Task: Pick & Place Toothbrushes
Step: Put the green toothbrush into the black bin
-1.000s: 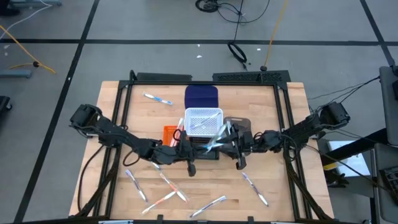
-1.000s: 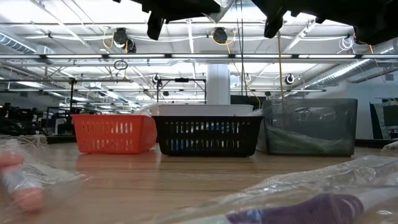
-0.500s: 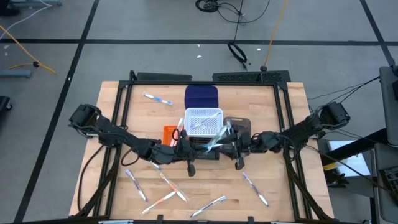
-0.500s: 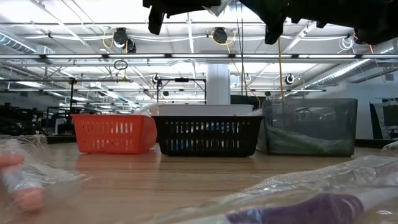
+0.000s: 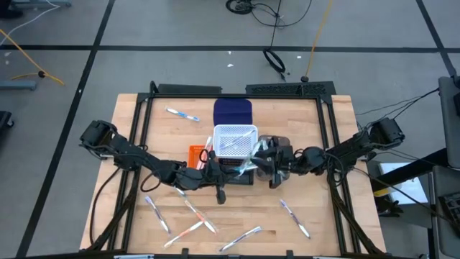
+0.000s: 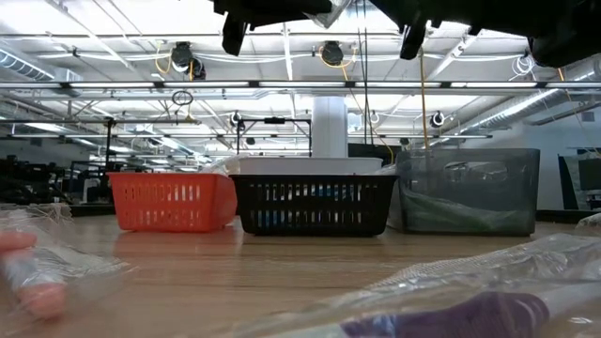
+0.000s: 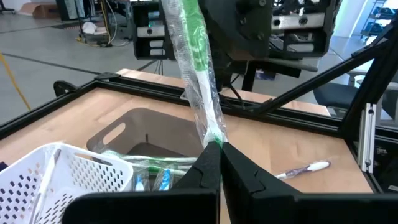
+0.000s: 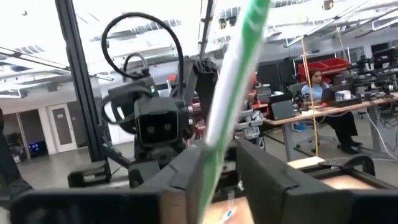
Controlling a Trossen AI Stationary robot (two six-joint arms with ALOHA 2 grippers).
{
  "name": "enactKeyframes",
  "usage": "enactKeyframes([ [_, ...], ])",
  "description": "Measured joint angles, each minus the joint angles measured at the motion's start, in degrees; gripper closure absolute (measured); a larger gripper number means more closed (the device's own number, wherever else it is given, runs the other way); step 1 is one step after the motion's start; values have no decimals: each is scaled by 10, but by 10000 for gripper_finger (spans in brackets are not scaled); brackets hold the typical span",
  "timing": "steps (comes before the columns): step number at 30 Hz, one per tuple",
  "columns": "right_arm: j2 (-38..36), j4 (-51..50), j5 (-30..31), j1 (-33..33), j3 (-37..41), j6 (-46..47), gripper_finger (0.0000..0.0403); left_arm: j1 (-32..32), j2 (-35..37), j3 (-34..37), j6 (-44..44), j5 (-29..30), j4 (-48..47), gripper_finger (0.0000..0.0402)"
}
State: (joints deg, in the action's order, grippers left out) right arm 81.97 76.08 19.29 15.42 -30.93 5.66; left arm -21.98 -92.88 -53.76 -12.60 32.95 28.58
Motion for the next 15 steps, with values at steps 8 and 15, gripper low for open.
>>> enactKeyframes([
  [8,0,-12,-55,0,-23,-18,395,1,-4,0,0,-1,2,401],
  [15,0,-26,-41,0,-24,-10,403,1,-5,0,1,-1,-2,395],
])
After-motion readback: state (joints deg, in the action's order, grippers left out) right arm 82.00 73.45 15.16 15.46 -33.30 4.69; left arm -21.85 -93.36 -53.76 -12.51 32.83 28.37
